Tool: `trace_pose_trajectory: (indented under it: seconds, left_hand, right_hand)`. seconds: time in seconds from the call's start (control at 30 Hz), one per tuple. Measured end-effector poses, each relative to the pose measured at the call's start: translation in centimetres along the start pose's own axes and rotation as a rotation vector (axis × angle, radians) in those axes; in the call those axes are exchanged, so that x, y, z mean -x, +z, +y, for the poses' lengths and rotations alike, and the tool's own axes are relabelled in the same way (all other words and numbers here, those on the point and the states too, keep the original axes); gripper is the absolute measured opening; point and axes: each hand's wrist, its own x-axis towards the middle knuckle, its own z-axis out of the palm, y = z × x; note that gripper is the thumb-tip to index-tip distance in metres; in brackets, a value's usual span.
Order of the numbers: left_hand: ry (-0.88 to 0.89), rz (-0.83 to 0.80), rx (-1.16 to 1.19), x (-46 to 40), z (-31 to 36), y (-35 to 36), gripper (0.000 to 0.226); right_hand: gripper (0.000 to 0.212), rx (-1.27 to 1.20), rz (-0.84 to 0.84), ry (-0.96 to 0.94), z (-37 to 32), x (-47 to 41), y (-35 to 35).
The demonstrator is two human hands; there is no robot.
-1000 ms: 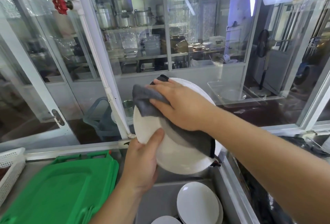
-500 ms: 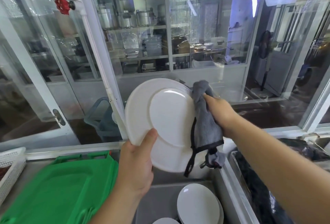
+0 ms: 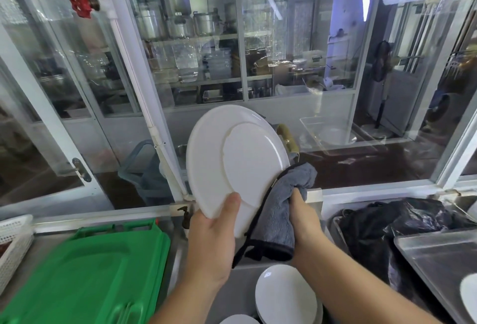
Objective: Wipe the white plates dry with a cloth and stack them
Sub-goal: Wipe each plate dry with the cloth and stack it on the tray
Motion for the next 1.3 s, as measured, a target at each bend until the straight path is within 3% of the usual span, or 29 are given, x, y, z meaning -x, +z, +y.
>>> trace_pose_trajectory:
  seconds: [0.17, 0.37, 0.63, 0.73, 0.8, 0.9, 1.0, 1.07, 1.2, 1.3]
  left_hand:
    - [-0.205, -0.058, 0.192, -1.6, 1.4, -1.1, 0.046]
    - [-0.159, 0.065, 0.229, -2.3, 3.0, -0.9, 0.073]
    - [-0.034, 0.076, 0.146, -2.6, 3.8, -1.7, 0.046]
    - [0.092, 0.016, 0.032, -2.5, 4.5, -2.3, 0.056]
    - [0.190, -0.014, -0.103, -2.2, 5.2, -2.6, 0.050]
    - [0.353, -0.045, -0.446, -1.5, 6.2, -2.8, 0.046]
    - [0.592, -0.148, -0.760, -1.1, 6.6, -3.3, 0.021]
    - [0.770, -0.238, -0.926, -1.0, 6.6, -3.2, 0.022]
    - [1.050, -0.481, -0.988, -1.2, 5.7, -3.6, 0.015]
    - [1.130, -0.595, -1.044, -1.1, 5.6, -4.0, 0.012]
  right_hand:
    - [0.026, 0.072, 0.083, -0.195, -1.8, -0.7, -1.0]
    - [0.024, 0.080, 0.041, -0.364, -2.2, 0.0, -1.1]
    - [0.019, 0.110, -0.146, -0.198, -1.6, -0.3, -3.4]
    - [0.022, 0.106, -0.097, -0.093, -1.4, -1.0, -4.1]
    - [0.031, 0.076, -0.043, 0.009, -1.6, -1.1, -4.5]
    - [0.047, 0.147, -0.050, 0.034, -2.5, -1.5, -5.2]
    - [0.043, 0.155, -0.077, 0.060, -4.0, -1.3, -6.1]
    - [0.047, 0.157, -0.124, 0.038, -5.2, -0.8, -6.3]
    - [0.080, 0.066, -0.317, 0.023, -7.3, -1.2, -7.1]
    - [0.062, 0.176, -0.334, -0.038, -7.6, -1.3, -7.7]
